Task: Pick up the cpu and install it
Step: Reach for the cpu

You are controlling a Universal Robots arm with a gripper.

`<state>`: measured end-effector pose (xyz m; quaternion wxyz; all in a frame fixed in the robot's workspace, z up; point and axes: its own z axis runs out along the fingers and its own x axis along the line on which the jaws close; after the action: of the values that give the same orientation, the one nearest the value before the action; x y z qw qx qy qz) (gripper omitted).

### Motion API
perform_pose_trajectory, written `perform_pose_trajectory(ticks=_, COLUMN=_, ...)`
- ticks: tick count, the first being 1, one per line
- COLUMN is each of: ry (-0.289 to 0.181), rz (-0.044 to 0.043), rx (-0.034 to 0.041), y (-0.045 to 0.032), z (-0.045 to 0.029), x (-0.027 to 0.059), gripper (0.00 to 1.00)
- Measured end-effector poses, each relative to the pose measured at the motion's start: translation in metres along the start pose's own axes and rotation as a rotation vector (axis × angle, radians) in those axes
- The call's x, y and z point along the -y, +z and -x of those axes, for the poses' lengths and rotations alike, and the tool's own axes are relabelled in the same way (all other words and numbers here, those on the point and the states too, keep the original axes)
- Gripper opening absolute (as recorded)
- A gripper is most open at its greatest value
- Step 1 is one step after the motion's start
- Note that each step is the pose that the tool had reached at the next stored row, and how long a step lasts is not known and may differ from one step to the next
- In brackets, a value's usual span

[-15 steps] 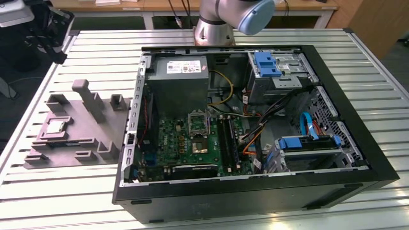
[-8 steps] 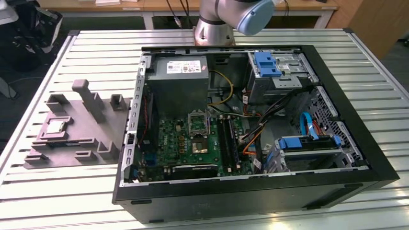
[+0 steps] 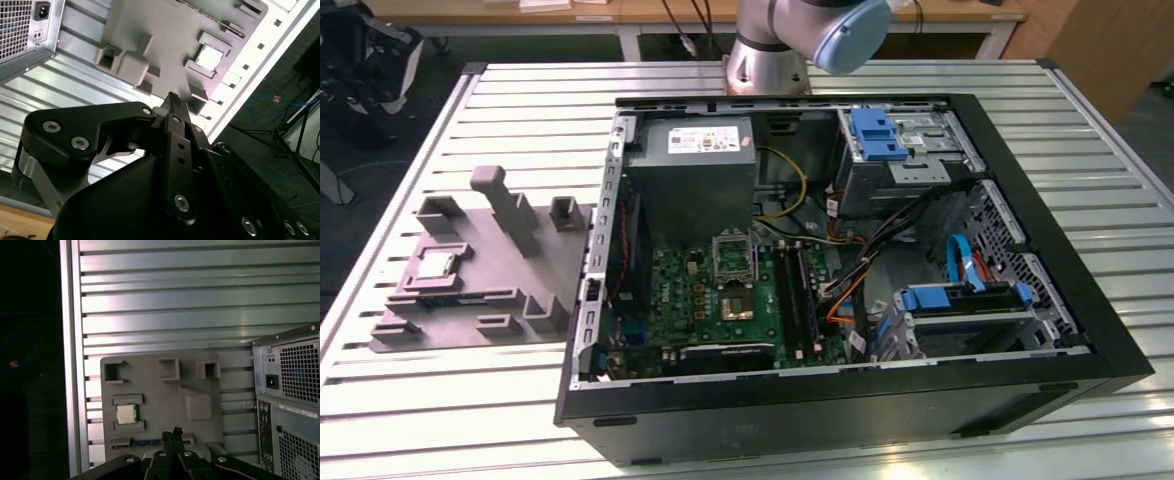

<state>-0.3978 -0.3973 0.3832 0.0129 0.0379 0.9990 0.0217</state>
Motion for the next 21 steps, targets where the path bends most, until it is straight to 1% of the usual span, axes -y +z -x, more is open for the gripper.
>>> perform_pose_trajectory(ticks=6, ry=0.0, rz=0.0005, rx=-0.0001, y=-0.0006, z=-0.0222, x=0.0018, gripper=0.11)
perform_pose_trajectory(ticks=10, ry=0.0, rz=0.0008, rx=-0.0001, y=-0.0008, z=-0.0322, x=0.0025, gripper=0.11)
perform_pose_trajectory(ticks=12, ry=0.0, rz=0.0009, rx=-0.0001, y=-0.0008, z=-0.034, x=0.0027, gripper=0.11)
perform_pose_trajectory(ticks=21, ry=0.0, rz=0.0009, rx=-0.0001, y=-0.0009, z=-0.0344, x=0.0027, gripper=0.11)
